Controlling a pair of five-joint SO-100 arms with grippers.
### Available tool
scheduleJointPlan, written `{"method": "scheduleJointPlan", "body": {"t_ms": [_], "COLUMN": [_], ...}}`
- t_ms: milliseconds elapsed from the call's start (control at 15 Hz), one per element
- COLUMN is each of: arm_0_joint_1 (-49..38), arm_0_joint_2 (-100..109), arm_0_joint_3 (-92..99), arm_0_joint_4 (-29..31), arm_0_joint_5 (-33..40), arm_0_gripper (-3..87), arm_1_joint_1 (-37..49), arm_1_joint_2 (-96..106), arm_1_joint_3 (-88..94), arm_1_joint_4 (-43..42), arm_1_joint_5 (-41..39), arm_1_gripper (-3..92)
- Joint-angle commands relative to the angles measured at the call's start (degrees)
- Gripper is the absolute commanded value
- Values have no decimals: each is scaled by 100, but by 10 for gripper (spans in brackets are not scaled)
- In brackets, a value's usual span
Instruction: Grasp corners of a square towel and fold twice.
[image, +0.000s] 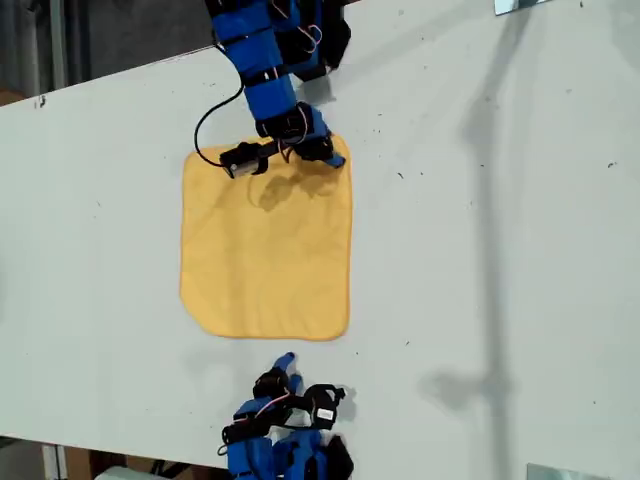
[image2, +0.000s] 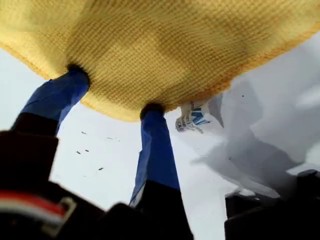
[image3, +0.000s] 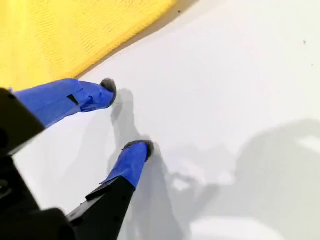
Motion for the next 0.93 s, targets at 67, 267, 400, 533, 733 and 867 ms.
{"method": "scheduleJointPlan", "body": {"t_ms": [67, 267, 400, 533, 733, 867], "arm_0_joint_1": [70, 422, 1239, 1793, 2531, 2742], "arm_0_joint_2": [193, 88, -290, -809, -1942, -2716], "arm_0_joint_3": [-9, -396, -1274, -2039, -2804, -3129], "arm_0_joint_4": [-53, 272, 642, 1002, 659, 413], "arm_0_joint_5": [-9, -211, -615, -905, -1107, -1327], "arm_0_gripper": [198, 200, 200, 214, 256, 261], "arm_1_joint_1": [105, 123, 114, 79, 35, -9], "arm_1_joint_2": [-255, -220, -202, -149, -62, 26], "arm_1_joint_3": [-404, -369, -352, -316, -246, -185], "arm_1_joint_4": [35, 26, 18, 0, -35, -70], "arm_1_joint_5": [0, 0, 0, 0, 0, 26], "arm_1_gripper": [148, -1, -1, -1, -1, -1]}}
